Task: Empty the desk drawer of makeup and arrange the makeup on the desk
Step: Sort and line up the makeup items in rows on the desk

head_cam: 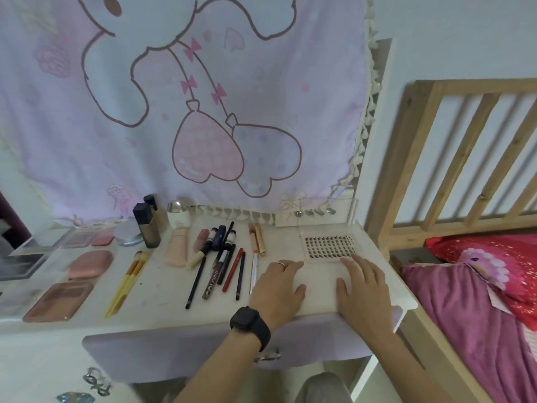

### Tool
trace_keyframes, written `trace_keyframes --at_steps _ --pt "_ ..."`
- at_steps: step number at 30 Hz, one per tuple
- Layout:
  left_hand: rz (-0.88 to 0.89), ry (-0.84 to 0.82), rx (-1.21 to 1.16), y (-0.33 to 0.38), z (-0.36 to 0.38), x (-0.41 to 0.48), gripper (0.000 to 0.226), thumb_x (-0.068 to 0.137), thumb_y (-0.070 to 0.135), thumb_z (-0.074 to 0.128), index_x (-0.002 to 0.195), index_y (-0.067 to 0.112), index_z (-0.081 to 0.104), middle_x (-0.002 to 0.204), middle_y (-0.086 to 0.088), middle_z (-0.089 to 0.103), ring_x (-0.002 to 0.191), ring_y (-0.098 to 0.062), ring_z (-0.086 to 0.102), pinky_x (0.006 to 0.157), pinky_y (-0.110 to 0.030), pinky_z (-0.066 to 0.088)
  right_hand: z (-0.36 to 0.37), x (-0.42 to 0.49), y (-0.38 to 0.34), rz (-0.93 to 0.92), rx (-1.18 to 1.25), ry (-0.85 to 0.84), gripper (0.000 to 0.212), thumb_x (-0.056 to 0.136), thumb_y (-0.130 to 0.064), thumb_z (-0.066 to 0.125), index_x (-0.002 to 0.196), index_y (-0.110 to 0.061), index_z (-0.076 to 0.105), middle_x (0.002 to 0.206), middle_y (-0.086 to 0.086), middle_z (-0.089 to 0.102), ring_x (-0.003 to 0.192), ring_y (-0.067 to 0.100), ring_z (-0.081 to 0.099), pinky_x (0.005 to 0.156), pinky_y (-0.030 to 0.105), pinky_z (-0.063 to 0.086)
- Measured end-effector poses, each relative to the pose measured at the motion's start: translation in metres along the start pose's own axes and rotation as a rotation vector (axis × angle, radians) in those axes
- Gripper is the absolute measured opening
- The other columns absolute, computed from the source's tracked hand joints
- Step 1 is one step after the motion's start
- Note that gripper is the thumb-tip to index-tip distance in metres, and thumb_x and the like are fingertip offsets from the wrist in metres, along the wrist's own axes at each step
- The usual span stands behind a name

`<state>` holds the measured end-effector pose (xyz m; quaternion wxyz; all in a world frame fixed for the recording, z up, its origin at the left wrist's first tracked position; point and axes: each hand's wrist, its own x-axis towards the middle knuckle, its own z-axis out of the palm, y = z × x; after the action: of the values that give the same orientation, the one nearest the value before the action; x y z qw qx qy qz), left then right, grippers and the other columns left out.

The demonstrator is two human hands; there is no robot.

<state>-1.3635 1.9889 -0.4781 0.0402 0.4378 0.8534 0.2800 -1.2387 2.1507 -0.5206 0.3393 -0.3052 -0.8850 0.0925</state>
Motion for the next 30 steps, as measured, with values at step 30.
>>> trace_keyframes --at_steps 30 --pt "-0.169 0.101 0.211 -0.131 -0.058 -0.061 0.075 0.084 0.075 0.030 0.150 0.039 0.033 0.160 0.018 0.022 0.140 -0.008 0.029 0.118 -0.027 0.022 0.054 -0.011 -0.141 -0.086 0.027 -0.286 0.028 0.095 -0.045 0.052 0.071 -0.030 0.047 0.064 -0.014 0.046 0.065 0.010 0.043 0.064 0.030 0.035"
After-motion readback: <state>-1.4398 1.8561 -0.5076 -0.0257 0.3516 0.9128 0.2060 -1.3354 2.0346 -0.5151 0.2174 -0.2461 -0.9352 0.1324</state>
